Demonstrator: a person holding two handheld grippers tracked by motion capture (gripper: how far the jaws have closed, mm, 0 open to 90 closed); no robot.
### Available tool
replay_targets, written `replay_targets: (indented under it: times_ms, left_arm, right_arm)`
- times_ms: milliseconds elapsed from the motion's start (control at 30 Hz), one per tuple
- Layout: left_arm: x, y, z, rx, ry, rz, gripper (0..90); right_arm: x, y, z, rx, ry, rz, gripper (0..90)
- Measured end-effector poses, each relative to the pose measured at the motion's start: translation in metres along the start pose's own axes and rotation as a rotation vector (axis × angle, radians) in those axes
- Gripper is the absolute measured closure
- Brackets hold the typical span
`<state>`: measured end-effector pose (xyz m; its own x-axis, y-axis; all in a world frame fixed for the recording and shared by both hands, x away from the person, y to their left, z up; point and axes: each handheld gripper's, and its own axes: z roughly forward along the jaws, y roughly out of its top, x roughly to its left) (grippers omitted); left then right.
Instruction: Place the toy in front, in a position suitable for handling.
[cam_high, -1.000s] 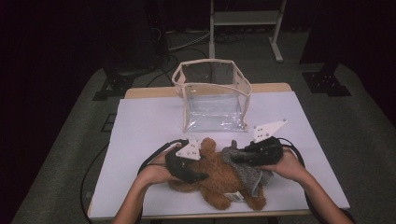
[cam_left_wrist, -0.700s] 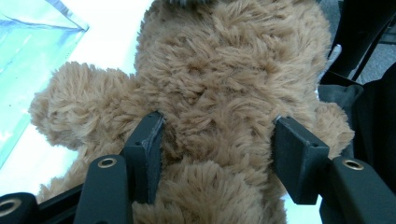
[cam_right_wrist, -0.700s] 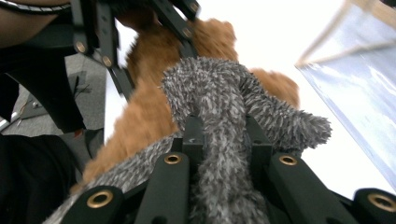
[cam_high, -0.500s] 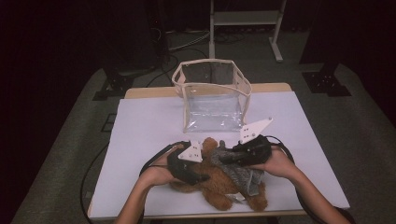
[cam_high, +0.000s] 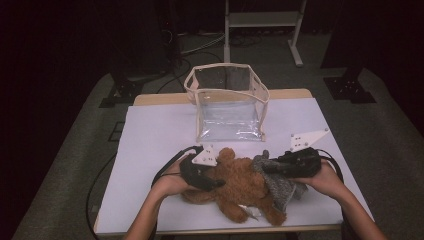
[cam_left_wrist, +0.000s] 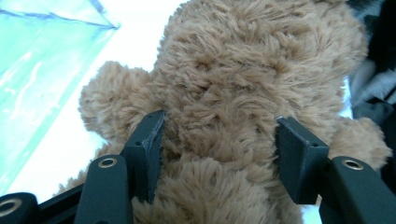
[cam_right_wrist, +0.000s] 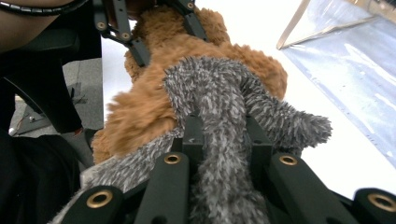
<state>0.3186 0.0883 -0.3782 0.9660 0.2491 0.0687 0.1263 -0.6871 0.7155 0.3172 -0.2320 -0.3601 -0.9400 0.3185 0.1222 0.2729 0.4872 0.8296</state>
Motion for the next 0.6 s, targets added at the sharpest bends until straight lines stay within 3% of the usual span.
replay_targets:
  times_ms: [133,300,433,600]
  left_arm:
    - [0.007,0.003,0.002,0.005,0.016,-0.024,40.0]
    - [0.009,0.001,0.001,0.004,0.023,-0.040,39.7]
    - [0.008,0.002,0.000,0.009,0.027,-0.035,39.6]
    - [0.000,0.005,0.001,0.008,-0.013,0.010,38.3]
  right_arm:
    - [0.000,0.004,0.002,-0.009,0.001,-0.012,75.0]
    - [-0.006,-0.012,0.006,-0.029,0.007,0.035,75.0]
    - [-0.011,-0.030,0.006,-0.045,0.018,0.091,75.1]
    - [-0.009,-0.016,-0.001,-0.038,0.004,0.056,75.0]
